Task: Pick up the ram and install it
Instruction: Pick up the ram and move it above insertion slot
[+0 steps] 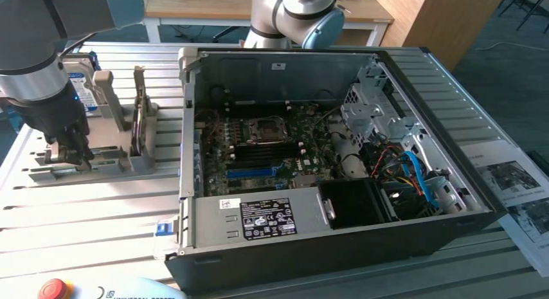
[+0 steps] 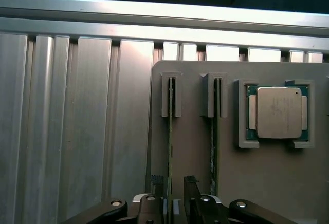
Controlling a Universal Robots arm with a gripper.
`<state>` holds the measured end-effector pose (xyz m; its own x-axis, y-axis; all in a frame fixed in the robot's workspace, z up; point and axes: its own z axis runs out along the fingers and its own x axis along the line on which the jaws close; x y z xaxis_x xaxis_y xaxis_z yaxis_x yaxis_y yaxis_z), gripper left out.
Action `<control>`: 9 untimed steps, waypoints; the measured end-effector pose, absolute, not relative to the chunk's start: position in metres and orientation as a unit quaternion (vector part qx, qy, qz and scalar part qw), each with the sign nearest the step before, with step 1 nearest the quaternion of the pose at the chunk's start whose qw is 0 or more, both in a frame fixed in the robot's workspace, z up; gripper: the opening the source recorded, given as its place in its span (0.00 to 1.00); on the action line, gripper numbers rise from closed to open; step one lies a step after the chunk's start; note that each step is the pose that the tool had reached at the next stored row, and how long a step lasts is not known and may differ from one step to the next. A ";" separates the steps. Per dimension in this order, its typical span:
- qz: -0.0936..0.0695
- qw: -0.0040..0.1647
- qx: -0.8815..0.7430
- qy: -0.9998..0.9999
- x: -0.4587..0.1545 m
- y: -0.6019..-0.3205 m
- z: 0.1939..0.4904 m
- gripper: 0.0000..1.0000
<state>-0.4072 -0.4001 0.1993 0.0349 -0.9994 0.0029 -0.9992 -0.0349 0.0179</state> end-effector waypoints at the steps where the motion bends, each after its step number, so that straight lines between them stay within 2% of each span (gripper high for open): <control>1: -0.005 0.007 0.719 -0.695 -0.407 -0.400 0.199 0.30; 7: -0.005 0.007 0.719 -0.695 -0.407 -0.400 0.199 0.28; 8: -0.005 0.007 0.719 -0.695 -0.407 -0.400 0.199 0.21; 9: -0.005 0.007 0.719 -0.695 -0.407 -0.400 0.199 0.21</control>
<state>-0.4072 -0.4001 0.1992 0.0349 -0.9994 0.0028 -0.9992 -0.0349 0.0179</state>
